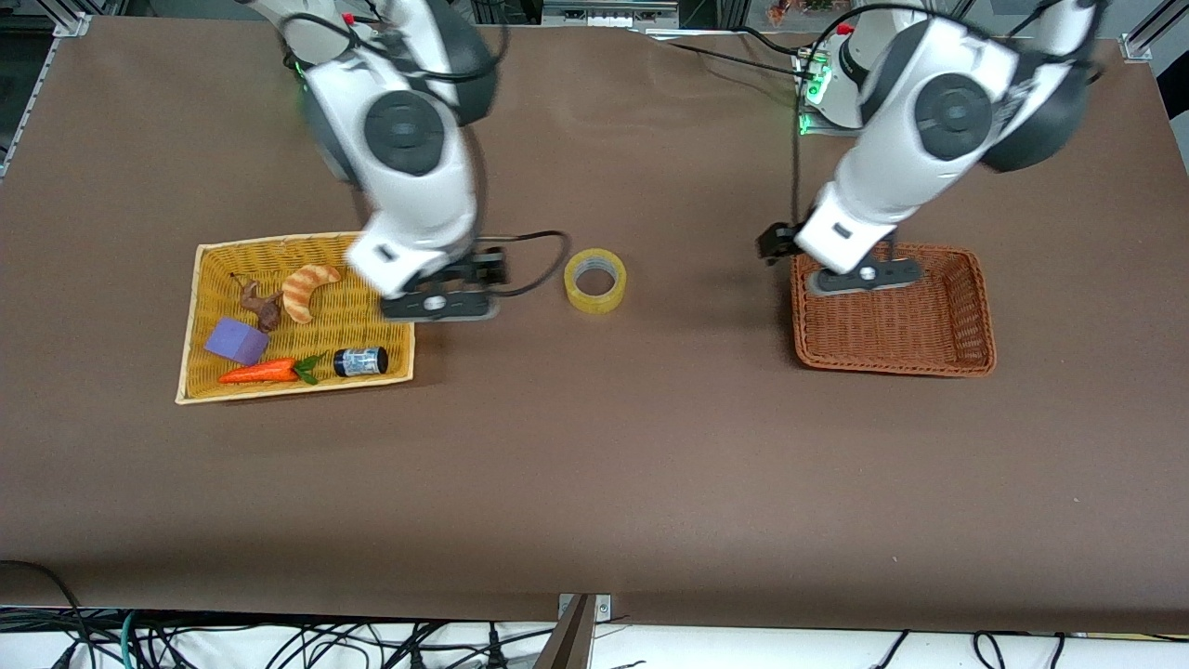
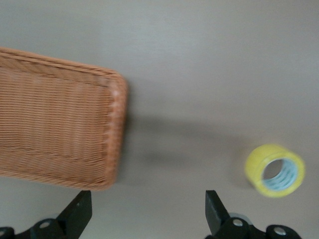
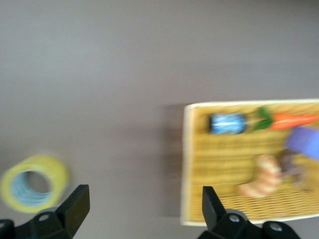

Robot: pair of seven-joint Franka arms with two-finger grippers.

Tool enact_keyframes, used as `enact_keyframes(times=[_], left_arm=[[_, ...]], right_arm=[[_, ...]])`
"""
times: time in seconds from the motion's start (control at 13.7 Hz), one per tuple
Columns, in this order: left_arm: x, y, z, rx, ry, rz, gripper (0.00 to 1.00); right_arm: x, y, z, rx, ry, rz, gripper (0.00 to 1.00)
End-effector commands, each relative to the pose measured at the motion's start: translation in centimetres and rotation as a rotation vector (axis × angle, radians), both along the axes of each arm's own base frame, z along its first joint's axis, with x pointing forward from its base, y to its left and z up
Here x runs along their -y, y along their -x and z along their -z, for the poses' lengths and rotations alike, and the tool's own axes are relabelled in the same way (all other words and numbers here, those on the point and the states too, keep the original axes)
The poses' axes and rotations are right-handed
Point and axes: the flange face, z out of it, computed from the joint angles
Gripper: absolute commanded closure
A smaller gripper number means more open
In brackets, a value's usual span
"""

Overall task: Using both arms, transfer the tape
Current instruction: 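Grasp the tape with the left gripper while the right gripper withdraws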

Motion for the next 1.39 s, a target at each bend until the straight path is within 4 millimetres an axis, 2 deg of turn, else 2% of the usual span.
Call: enact_keyframes(times=[0.0,0.22,0.44,0.51,0.66,0.73,0.88,1.02,1.09,1.17,1.24,1.31], left_arm=[[5.8,0.8,5.2,-0.009,0.062,-0.075,0.0],[11.0,2.6,11.4,-0.054,0.096,-0.033,0.0],[14.0,3.1,16.3,-0.041,0.157,-0.065,0.0],[15.2,3.5,17.5,-0.042,0.17,-0.078,0.0],[18.0,5.7,19.9,-0.057,0.176,-0.085,0.0],[18.5,6.3,21.1,-0.064,0.18,-0.083,0.0],[18.5,6.4,22.2,-0.076,0.175,-0.087,0.0],[18.9,7.1,23.3,-0.093,0.169,-0.079,0.0],[19.2,7.3,23.8,-0.094,0.174,-0.077,0.0],[19.0,7.3,24.4,-0.094,0.175,-0.078,0.12],[18.9,7.3,24.7,-0.098,0.174,-0.079,0.43],[19.1,7.4,24.8,-0.098,0.174,-0.076,0.65]], right_arm=[[7.6,-1.2,-3.5,-0.036,-0.043,-0.016,0.0],[16.6,-2.8,-4.4,-0.108,-0.083,0.013,0.0],[24.4,-3.8,-5.3,-0.11,-0.117,0.026,0.0],[25.4,-3.5,-6.4,-0.093,-0.131,0.034,0.0],[29.2,-3.2,-8.2,-0.064,-0.146,0.079,0.0],[31.6,-2.6,-9.5,-0.043,-0.164,0.112,0.0],[36.0,-1.5,-10.8,-0.036,-0.177,0.179,0.0],[38.2,-0.9,-11.0,-0.035,-0.183,0.212,0.0],[38.4,-0.1,-11.3,-0.03,-0.189,0.204,0.0],[38.4,0.6,-11.7,-0.028,-0.183,0.19,0.0],[37.6,1.1,-11.4,-0.035,-0.175,0.175,0.0],[36.9,1.8,-11.2,-0.042,-0.153,0.16,0.0]])
